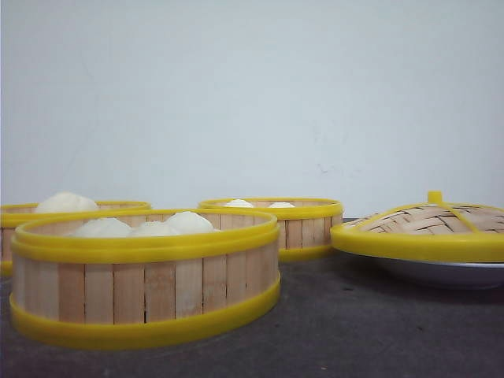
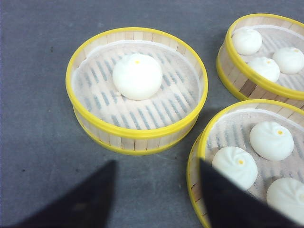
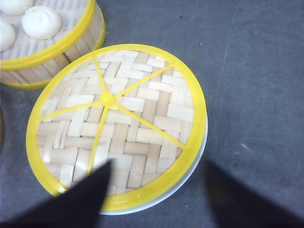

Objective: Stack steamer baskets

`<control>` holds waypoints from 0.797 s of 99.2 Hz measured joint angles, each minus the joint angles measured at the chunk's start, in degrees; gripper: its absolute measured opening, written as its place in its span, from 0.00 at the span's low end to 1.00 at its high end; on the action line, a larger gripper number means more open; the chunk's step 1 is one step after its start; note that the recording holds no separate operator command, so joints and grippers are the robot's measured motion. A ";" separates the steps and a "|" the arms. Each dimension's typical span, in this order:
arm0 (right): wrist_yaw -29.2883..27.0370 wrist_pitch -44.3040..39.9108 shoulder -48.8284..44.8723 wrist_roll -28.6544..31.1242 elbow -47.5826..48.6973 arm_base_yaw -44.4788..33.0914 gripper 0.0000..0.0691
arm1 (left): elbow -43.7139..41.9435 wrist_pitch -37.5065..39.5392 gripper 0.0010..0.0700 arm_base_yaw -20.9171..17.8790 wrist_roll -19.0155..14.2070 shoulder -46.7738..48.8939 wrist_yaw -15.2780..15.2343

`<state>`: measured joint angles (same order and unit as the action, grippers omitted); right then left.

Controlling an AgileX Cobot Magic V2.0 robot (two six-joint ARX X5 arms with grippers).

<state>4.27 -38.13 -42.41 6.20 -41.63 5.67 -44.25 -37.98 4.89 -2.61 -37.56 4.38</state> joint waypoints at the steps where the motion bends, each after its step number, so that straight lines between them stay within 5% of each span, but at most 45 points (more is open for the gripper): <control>1: 0.00 0.00 0.00 0.00 0.00 0.00 0.70 | 0.00 0.00 0.57 0.00 0.04 0.00 0.00; 13: 0.00 0.04 0.00 0.00 0.00 0.00 0.83 | 0.00 0.00 0.65 0.00 0.07 0.00 0.00; 28: 0.94 2.10 -0.13 0.83 0.00 0.00 0.85 | 0.00 0.02 0.66 0.00 0.07 0.00 0.00; 42: 7.32 10.10 -2.84 3.85 0.00 0.02 0.85 | 0.00 0.33 0.66 0.00 0.07 0.00 0.00; 59: 13.64 17.70 -11.28 7.78 -1.95 0.15 0.84 | 0.00 1.22 0.66 0.00 0.07 0.00 0.00; 79: 14.62 18.27 -25.38 8.85 -10.14 2.32 0.84 | 0.00 1.22 0.66 0.00 0.07 0.00 0.00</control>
<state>18.90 -19.86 -67.79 15.05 -51.77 7.99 -44.25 -36.75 4.89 -2.55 -37.56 4.38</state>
